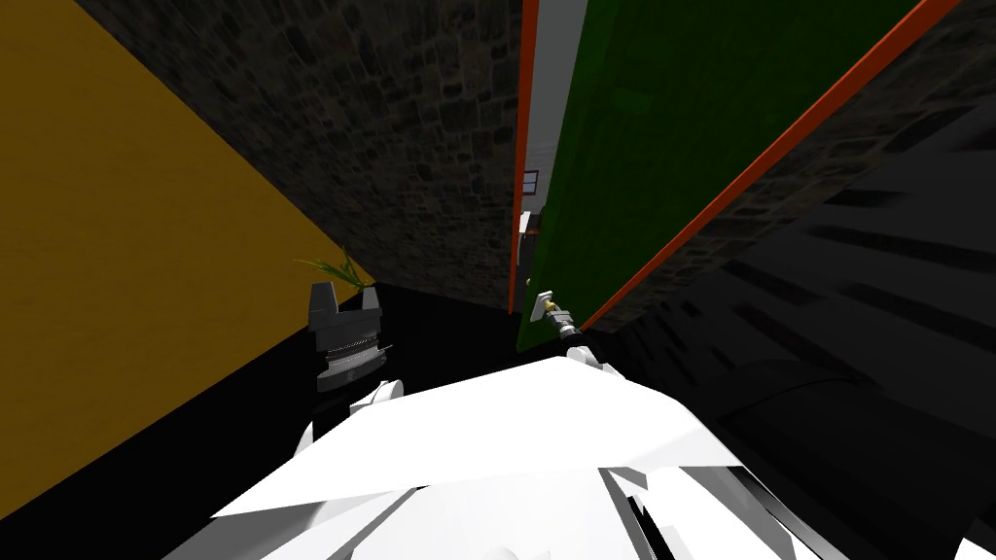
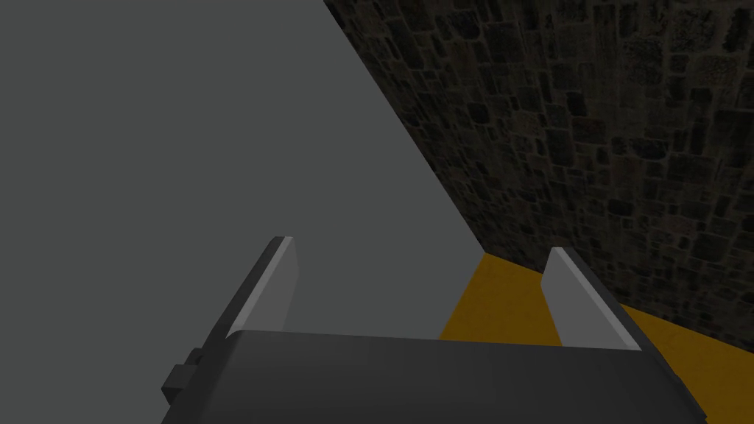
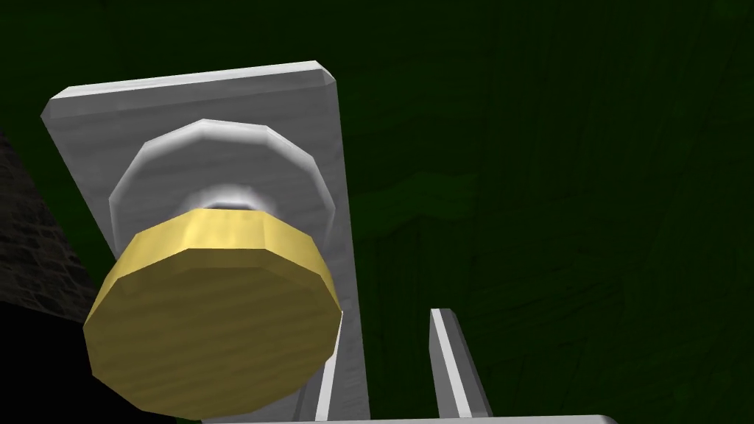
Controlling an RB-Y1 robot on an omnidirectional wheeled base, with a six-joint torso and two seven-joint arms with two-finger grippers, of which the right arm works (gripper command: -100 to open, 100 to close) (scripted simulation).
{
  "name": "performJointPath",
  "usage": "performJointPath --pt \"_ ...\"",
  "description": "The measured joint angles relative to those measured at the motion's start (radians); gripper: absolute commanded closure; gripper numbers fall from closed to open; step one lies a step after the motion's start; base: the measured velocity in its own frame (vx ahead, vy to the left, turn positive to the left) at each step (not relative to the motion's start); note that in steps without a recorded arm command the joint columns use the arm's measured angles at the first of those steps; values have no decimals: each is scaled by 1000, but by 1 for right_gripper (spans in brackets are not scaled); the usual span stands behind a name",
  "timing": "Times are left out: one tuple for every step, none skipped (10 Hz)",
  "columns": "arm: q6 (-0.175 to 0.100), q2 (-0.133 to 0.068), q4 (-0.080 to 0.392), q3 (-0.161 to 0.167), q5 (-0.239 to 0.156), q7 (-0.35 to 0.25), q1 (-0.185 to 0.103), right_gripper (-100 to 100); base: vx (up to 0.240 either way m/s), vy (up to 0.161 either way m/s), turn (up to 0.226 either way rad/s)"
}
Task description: Pull the door open
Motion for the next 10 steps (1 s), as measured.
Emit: performJointPath --pt "-2 -7 -1 1 -1 -7 3 -100 13 -19 -29" --pt "-1 -9 6 -3 -3 -9 6 100 9 -13 29" --pt "3 -7 8 3 -2 -7 8 100 0 7 5" --pt "3 -7 8 0 -3 -7 7 100 -7 4 -27" --pt "3 -8 10 -1 -3 -7 8 100 0 0 0" --pt "3 -8 9 -1 -3 -7 8 100 0 0 0" --pt "3 -7 9 0 -3 -7 8 100 0 0 0" --pt "3 -7 9 0 -3 -7 8 -100 -148 -67 187" --pt "-8 -6 15 4 3 -9 2 -100 -238 -124 206" --pt "-20 -5 21 12 10 -12 -4 -100 -241 -109 129"
